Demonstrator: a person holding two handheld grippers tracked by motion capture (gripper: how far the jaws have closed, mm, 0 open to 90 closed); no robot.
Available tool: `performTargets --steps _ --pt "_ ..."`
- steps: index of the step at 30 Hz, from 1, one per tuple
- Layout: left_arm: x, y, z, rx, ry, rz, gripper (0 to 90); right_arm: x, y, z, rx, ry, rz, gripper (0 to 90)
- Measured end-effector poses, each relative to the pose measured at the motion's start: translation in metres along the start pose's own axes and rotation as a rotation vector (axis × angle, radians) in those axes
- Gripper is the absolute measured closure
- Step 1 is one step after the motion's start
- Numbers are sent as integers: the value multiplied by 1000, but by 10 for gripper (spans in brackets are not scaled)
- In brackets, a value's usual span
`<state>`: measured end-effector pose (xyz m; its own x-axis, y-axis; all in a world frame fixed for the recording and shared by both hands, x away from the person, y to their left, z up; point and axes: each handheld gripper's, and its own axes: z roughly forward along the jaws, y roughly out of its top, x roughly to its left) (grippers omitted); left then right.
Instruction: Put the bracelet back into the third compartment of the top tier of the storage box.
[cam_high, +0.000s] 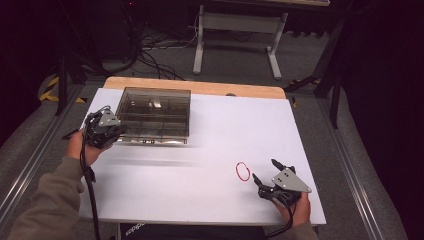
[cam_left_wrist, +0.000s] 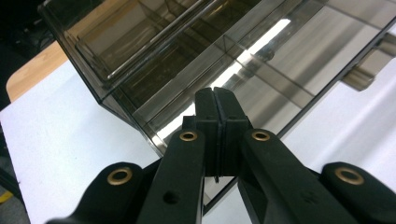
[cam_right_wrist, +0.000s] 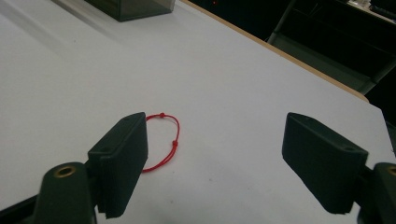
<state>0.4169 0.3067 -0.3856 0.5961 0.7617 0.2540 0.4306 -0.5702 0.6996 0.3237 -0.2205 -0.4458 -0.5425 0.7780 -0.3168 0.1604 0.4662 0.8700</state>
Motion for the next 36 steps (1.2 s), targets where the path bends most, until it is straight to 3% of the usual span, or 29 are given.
performTargets --steps 11,16,20,22,23,25,28,36 --pt "-11 5 -10 -72 8 16 845 0 0 0 0 0 -2 236" --pt "-16 4 -16 -162 36 49 830 0 0 0 -1 0 -2 236" --pt "-20 2 -19 -233 54 45 789 0 0 0 0 0 -3 235" --pt "-20 2 -19 -244 58 45 744 0 0 0 0 1 -3 235" --pt "-19 2 -20 -276 46 35 716 0 0 0 0 1 -3 235" --pt "-23 2 -21 -284 69 39 681 0 0 0 0 2 -1 239" --pt "-26 1 -19 -282 57 49 614 0 0 0 6 11 -2 257" --pt "-35 -10 -18 -337 90 8 312 -1 -1 1 6 24 15 258"
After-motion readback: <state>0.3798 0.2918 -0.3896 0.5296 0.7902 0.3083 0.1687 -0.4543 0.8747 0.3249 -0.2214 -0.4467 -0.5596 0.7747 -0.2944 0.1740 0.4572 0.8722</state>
